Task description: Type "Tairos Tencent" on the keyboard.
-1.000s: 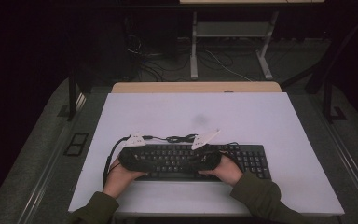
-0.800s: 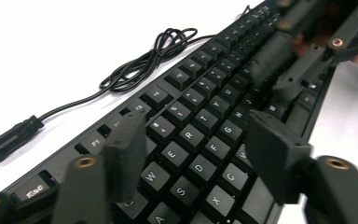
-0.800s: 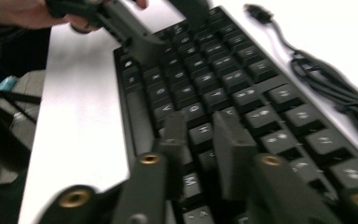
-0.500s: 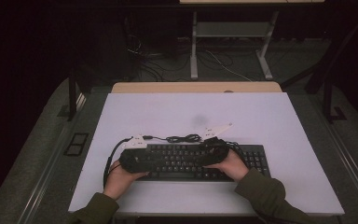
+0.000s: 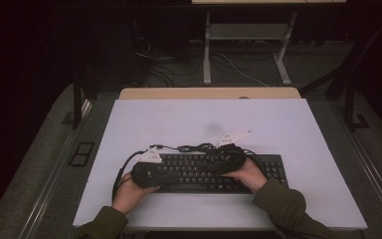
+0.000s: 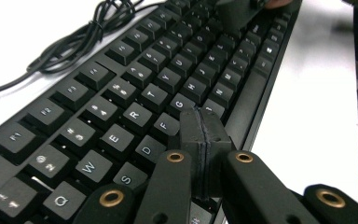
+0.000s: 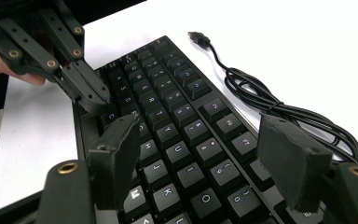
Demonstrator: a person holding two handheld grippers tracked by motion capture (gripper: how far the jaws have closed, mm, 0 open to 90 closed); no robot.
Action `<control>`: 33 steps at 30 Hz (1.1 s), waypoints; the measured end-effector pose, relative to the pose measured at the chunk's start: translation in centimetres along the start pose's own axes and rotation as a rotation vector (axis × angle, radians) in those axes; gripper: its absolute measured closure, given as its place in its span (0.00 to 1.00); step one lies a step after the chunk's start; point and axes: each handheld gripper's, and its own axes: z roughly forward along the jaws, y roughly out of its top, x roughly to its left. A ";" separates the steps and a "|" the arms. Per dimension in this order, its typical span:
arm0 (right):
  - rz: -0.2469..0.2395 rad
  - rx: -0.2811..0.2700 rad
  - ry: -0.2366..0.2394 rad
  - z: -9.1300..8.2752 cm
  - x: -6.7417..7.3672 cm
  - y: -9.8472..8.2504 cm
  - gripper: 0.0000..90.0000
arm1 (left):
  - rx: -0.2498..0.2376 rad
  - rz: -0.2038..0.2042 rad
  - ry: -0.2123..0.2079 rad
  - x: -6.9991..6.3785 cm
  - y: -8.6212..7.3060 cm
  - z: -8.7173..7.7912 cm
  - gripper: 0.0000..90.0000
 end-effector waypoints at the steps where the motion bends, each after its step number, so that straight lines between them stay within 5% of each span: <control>1: 0.000 0.000 0.000 0.0 0.0 0.0 0.33 | 0.013 0.003 0.002 0.0 0.0 0.1 0.99; 33: -0.001 -0.001 0.004 -0.1 0.1 0.1 0.33 | 0.019 0.009 0.010 -0.1 0.2 0.3 0.99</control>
